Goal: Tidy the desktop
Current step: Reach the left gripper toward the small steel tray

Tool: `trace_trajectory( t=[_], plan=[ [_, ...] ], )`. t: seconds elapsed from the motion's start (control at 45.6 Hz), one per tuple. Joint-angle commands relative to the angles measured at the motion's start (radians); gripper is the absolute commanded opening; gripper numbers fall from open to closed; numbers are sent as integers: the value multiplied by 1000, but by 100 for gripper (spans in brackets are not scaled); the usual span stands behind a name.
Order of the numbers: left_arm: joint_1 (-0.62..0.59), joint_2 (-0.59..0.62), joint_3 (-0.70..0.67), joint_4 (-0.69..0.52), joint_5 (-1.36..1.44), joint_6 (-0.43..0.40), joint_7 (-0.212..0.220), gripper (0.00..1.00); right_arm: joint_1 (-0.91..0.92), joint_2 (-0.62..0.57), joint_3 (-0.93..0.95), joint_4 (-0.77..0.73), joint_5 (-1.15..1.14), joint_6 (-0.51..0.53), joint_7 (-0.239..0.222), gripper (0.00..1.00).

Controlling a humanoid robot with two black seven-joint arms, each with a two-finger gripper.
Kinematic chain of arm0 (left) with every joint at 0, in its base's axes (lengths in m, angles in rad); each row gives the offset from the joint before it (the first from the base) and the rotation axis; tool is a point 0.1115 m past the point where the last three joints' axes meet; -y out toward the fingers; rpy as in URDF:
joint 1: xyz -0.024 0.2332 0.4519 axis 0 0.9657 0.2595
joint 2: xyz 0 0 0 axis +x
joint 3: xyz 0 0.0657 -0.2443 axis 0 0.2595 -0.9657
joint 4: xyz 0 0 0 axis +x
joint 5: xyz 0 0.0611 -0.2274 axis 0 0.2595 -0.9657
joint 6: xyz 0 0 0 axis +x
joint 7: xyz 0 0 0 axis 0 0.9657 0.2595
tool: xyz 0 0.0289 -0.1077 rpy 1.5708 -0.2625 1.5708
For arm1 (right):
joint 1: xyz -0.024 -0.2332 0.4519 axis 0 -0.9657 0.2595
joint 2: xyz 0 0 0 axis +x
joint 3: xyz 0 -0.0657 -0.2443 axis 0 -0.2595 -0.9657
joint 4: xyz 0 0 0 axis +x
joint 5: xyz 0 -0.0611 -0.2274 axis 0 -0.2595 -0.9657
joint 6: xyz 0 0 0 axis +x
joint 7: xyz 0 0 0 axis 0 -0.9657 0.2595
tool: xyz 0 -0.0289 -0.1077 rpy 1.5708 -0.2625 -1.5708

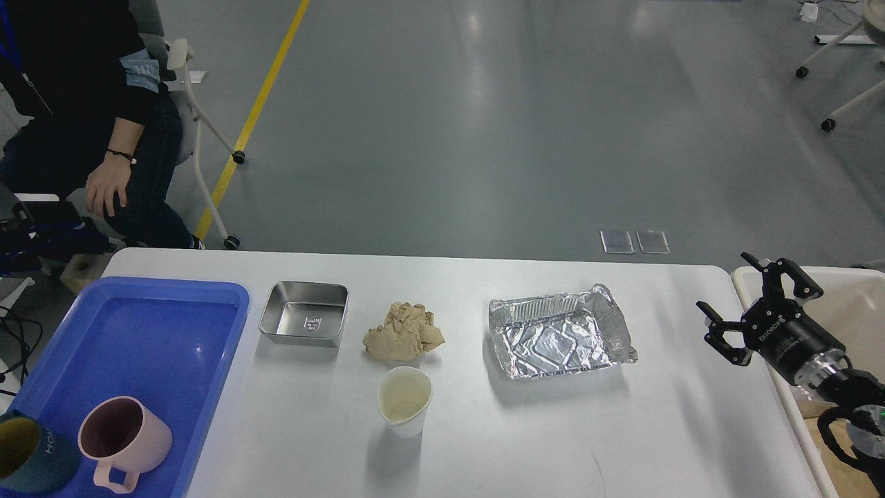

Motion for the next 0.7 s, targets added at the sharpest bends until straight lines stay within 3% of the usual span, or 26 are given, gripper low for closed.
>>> trace_trajectory(
  t=[0.0,0.132,0.351,0.68],
  plan=[
    [-147,-154,170,134,24,-5,0,99,-6,-4,0,0,0,0,0,100],
    [-254,-295,311,243,7,4,-16,99,-6,-5,0,-7,0,0,0,100],
    [-254,-488,355,366,24,8,-17,99,-16,-5,0,-7,0,0,0,100],
    [-224,-603,389,441,23,38,-2,100,-17,-5,0,-7,-2,0,0,100]
  ],
)
